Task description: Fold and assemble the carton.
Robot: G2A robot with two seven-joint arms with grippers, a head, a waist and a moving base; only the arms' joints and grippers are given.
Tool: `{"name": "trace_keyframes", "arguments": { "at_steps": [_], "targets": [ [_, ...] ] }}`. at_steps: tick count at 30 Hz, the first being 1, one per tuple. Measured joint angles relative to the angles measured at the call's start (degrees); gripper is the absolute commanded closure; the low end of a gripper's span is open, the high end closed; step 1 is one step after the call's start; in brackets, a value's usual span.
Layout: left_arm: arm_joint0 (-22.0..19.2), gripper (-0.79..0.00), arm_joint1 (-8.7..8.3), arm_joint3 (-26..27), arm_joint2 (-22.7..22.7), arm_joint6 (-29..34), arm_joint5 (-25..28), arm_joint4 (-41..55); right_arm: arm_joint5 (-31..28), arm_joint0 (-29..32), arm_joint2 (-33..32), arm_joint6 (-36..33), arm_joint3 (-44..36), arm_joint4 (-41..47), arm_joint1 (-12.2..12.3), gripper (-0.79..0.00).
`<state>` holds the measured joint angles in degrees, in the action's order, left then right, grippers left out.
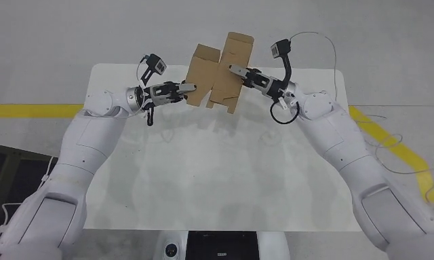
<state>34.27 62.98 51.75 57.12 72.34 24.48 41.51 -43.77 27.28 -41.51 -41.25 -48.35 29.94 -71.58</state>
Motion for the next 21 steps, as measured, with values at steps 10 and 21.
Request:
{"name": "trace_keyframes", "arguments": {
  "at_steps": [10, 21],
  "targets": [
    [-1.71, 0.0, -1.63, -0.43, 2.54, 14.41, -7.19, -1.94, -0.06, -0.39, -2.59, -19.27, 1.59, 4.05, 1.23, -0.785],
    [0.18, 0.0, -5.19, 7.49, -0.16, 15.66, -8.2, -4.81, 7.73, 2.53, -4.27, -27.0, -3.94, 6.65, 3.81, -0.785]
  ]
}}
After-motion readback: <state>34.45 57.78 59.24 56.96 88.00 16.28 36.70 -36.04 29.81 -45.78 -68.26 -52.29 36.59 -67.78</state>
